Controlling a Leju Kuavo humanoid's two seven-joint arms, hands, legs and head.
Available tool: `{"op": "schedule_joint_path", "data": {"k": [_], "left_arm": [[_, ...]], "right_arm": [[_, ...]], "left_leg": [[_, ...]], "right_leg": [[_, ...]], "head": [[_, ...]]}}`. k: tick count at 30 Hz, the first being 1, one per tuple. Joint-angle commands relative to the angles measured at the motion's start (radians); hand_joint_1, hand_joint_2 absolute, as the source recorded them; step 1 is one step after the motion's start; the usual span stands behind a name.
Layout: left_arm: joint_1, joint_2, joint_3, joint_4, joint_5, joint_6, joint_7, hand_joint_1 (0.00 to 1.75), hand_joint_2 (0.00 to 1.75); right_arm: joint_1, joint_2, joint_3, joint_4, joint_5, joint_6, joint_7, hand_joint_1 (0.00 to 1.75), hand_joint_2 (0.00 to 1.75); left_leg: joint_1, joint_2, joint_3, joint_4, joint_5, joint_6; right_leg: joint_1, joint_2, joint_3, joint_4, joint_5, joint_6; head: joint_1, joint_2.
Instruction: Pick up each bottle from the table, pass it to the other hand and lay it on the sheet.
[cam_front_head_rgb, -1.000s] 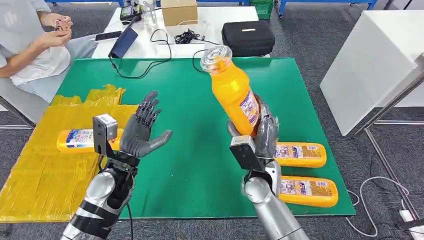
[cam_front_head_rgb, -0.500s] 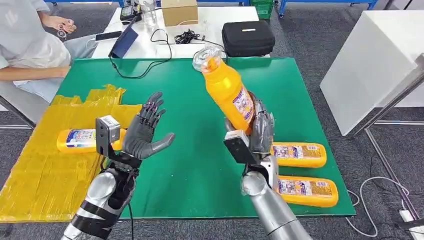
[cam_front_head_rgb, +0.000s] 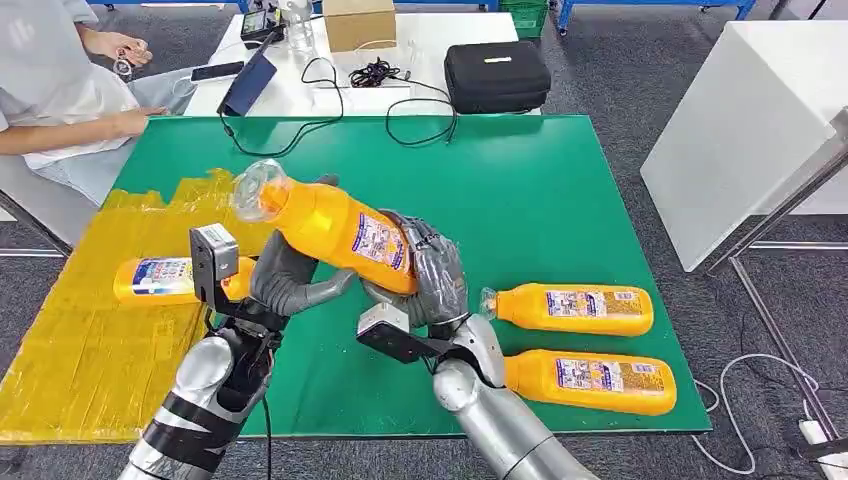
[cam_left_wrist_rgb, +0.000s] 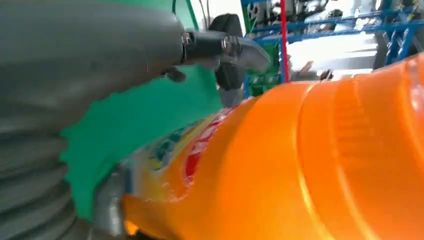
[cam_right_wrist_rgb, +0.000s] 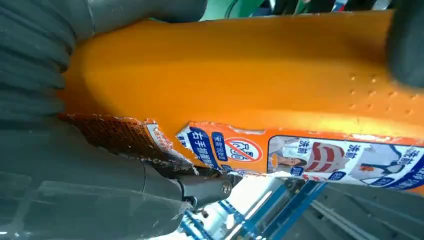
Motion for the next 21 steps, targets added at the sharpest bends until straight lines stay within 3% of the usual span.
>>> {"op": "schedule_joint_path", "data": {"k": [1,21], "left_arm": [[-0.049,0.024,-0.028,0.056,0.003,0.001,0.003,0.0,1.75],[-0.059,0.027,-0.017,0.058,0.027,-0.004,-0.006,0.0,1.75]], "right_arm": [[-0.037,-0.017,0.079,0.045,-0.004,0.007,0.005,1.75,1.75],[-0.023,-0.018,0.159,0.036,-0.002,0.046,-0.012,1.75,1.75]], "left_leg": [[0.0,0.001,0.001,0.0,-0.001,0.0],[0.0,0.001,0.002,0.0,-0.001,0.0]], "right_leg": [[0.0,0.0,0.001,0.0,0.0,0.0],[0.0,0.0,0.002,0.0,-0.001,-0.001]], "head": [[0.0,0.0],[0.0,0.0]]}}
